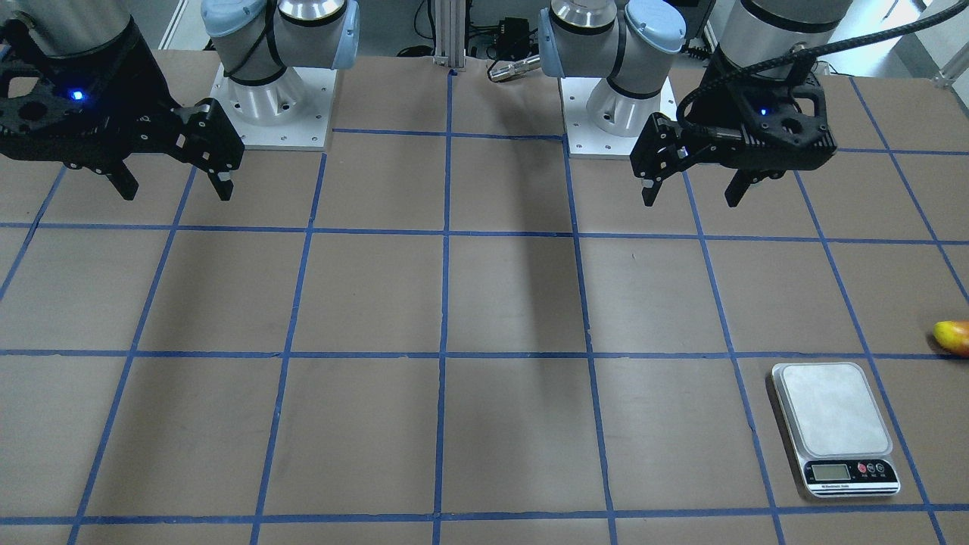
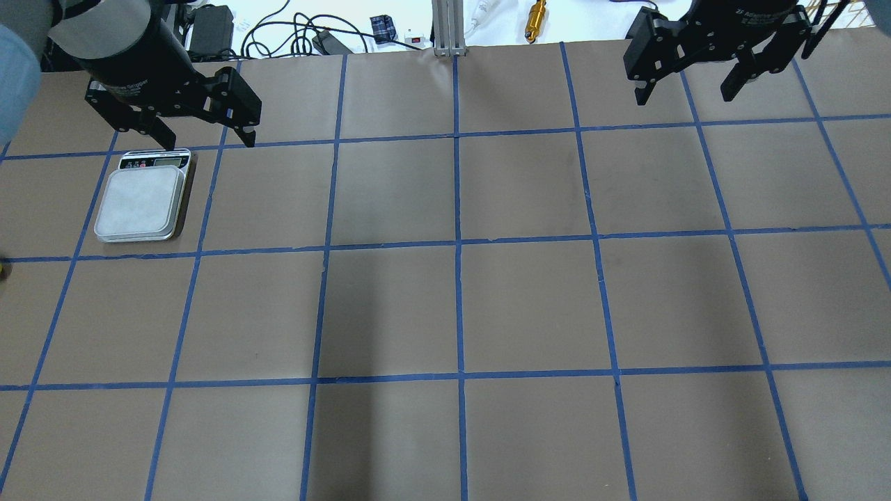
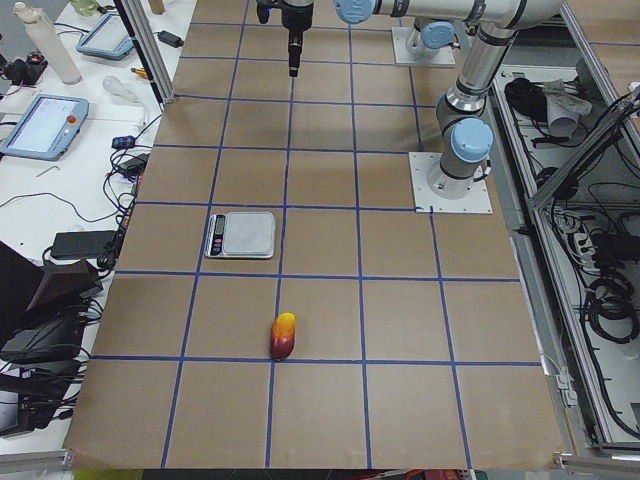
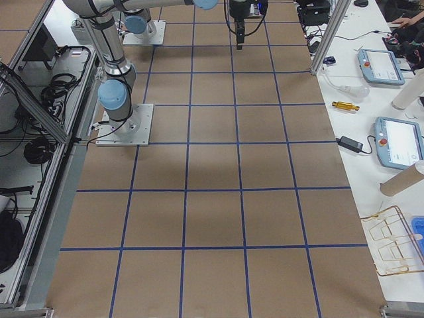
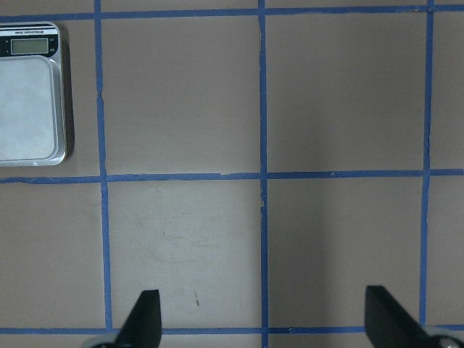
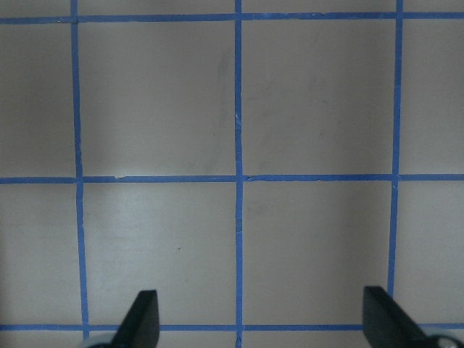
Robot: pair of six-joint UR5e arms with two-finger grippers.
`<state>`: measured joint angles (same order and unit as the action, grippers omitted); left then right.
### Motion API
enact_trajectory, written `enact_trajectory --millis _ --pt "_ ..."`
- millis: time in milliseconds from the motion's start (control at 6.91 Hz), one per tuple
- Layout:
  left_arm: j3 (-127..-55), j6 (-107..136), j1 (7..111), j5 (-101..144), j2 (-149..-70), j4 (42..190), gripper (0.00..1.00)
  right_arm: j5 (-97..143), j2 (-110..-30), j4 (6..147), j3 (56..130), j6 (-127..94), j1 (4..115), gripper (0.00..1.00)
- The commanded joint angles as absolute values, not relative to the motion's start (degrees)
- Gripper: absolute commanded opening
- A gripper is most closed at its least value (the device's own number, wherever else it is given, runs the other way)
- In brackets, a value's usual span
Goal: Weigh mango
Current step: 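Move the left gripper down past the scale toward the table nearer the robot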
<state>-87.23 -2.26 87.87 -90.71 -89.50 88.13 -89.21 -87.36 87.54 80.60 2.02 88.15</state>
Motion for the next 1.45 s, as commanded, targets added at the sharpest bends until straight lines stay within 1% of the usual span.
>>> enact_trajectory --millis 0,289,579,724,1013,1303 --pt "-87.45 -2.72 87.98 -90.62 -89.39 88.07 1.0 -89.21 -87.45 87.54 80.6 2.02 88.07 1.0" --pt "-87.45 -3.42 87.8 -90.79 -88.95 88.33 1.0 -89.21 -87.36 87.54 80.6 2.02 88.15 1.0" --pt "-87.54 -12.8 87.1 -91.14 -87.98 89.29 1.0 -89.12 -87.45 87.54 80.6 2.02 88.15 1.0" --pt "-87.28 -17.62 85.01 -91.4 -87.72 90.17 1.0 -89.12 -87.36 87.54 80.6 2.02 88.15 1.0" --pt "-86.66 -34.79 77.38 -91.58 -86.67 94.38 1.0 -89.21 -87.45 87.54 80.6 2.02 88.15 1.0" --pt "-86.4 -55.69 67.29 -93.42 -86.22 94.57 1.0 -89.21 -87.36 87.54 80.6 2.02 88.07 1.0"
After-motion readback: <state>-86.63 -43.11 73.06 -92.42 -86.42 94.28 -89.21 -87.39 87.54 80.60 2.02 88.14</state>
